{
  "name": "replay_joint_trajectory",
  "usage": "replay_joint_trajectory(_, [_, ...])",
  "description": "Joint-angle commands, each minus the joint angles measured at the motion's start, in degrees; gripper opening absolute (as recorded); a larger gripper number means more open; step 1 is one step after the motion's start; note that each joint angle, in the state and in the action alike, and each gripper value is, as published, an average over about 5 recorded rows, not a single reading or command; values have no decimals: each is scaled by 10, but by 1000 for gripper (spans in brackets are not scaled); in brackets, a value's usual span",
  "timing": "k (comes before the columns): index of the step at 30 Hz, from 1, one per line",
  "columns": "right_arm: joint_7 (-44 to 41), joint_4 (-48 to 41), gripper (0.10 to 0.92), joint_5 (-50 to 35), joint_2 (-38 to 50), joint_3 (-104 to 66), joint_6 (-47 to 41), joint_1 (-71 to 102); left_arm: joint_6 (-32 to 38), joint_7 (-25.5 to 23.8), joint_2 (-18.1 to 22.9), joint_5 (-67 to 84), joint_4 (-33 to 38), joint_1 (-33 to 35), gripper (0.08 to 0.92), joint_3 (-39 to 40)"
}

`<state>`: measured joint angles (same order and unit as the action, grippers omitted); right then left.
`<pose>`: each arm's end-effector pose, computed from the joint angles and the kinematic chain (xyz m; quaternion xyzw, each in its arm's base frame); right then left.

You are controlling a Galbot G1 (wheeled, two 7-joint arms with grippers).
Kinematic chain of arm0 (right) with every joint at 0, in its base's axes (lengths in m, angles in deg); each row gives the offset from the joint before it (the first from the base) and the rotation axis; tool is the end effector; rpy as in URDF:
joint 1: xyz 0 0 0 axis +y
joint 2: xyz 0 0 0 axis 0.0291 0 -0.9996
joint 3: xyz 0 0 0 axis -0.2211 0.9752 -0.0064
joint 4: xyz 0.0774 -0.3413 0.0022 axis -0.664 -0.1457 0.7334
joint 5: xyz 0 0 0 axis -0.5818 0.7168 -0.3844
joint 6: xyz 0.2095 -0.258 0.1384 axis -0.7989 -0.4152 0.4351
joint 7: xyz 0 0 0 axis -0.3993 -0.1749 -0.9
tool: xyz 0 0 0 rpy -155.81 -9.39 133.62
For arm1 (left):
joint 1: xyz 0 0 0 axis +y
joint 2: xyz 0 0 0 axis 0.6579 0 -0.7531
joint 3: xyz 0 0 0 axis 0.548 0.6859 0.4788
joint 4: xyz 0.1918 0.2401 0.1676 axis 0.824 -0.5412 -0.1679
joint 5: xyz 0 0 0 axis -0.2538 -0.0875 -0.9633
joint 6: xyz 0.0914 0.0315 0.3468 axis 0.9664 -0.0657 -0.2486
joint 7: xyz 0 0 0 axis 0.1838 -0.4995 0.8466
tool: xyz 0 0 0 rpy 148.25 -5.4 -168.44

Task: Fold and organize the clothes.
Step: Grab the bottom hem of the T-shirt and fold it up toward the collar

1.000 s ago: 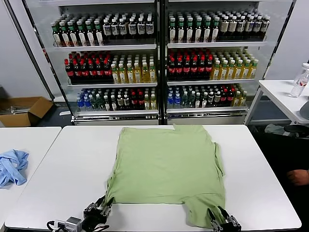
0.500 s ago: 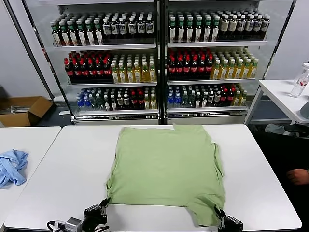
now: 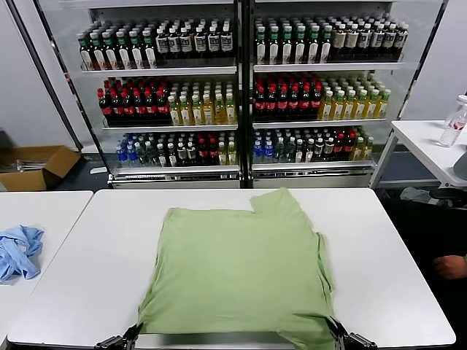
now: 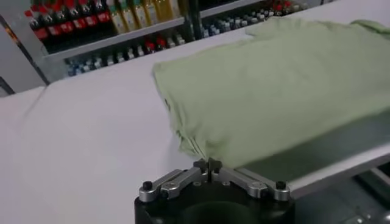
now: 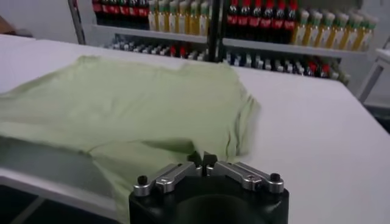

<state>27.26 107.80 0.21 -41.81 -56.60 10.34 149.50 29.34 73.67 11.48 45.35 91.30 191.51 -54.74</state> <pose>0.0860 -0.0637 -0.2071 0.1208 -0.9680 0.0678 0.2094 0.0802 0.0827 -0.2141 -0.1147 -0.9390 -0.1410 0.2919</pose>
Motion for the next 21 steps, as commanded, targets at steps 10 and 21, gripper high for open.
replay_joint_trajectory(10, [14, -151, 116, -19, -20, 105, -59, -333, 13, 18, -1, 14, -144, -313, 81, 97])
replay_joint_trajectory(21, [8, -255, 116, 22, -54, 175, -59, -393, 48, -21, 13, 16, -289, -402, 81, 143])
